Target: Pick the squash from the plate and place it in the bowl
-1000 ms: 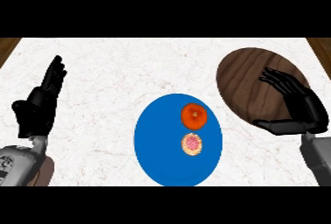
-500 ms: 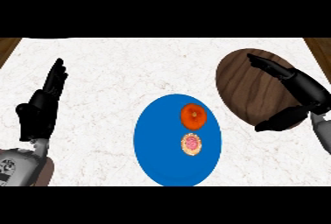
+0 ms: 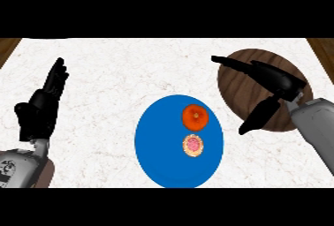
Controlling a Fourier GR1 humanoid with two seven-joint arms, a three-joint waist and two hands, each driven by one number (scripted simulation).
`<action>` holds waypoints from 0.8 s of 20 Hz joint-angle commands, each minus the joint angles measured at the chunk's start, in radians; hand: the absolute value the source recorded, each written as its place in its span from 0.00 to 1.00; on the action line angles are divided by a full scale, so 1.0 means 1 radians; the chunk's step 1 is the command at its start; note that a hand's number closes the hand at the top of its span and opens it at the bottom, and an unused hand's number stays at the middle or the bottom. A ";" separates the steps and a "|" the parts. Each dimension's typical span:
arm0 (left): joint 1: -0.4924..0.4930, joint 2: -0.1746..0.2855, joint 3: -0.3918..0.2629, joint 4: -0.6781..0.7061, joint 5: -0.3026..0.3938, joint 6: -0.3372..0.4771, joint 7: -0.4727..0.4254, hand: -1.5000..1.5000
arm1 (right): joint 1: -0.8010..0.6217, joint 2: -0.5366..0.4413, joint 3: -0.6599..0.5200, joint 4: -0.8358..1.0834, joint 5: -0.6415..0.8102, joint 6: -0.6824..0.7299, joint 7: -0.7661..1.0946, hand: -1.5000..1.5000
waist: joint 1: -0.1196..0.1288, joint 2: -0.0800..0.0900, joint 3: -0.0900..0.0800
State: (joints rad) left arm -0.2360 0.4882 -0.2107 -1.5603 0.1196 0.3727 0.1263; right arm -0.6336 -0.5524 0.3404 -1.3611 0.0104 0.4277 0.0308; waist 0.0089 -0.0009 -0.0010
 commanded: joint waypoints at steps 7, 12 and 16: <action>0.024 -0.008 0.066 -0.013 -0.018 -0.045 0.010 0.50 | 0.005 0.149 0.133 -0.041 0.150 0.061 0.197 0.00 | -0.004 0.000 0.001; 0.013 -0.056 0.058 0.028 -0.064 -0.050 -0.020 0.50 | -0.011 0.189 0.134 -0.009 0.211 0.111 0.294 0.00 | -0.009 0.000 0.001; 0.052 -0.088 0.035 -0.084 -0.110 -0.032 0.052 0.50 | -0.080 0.262 0.111 0.182 0.320 0.087 0.208 0.00 | 0.003 0.002 0.001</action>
State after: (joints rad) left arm -0.2196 0.4279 -0.1642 -1.5849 0.0433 0.3332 0.1543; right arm -0.6814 -0.3560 0.4557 -1.2691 0.2569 0.5273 0.2397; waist 0.0075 0.0006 0.0000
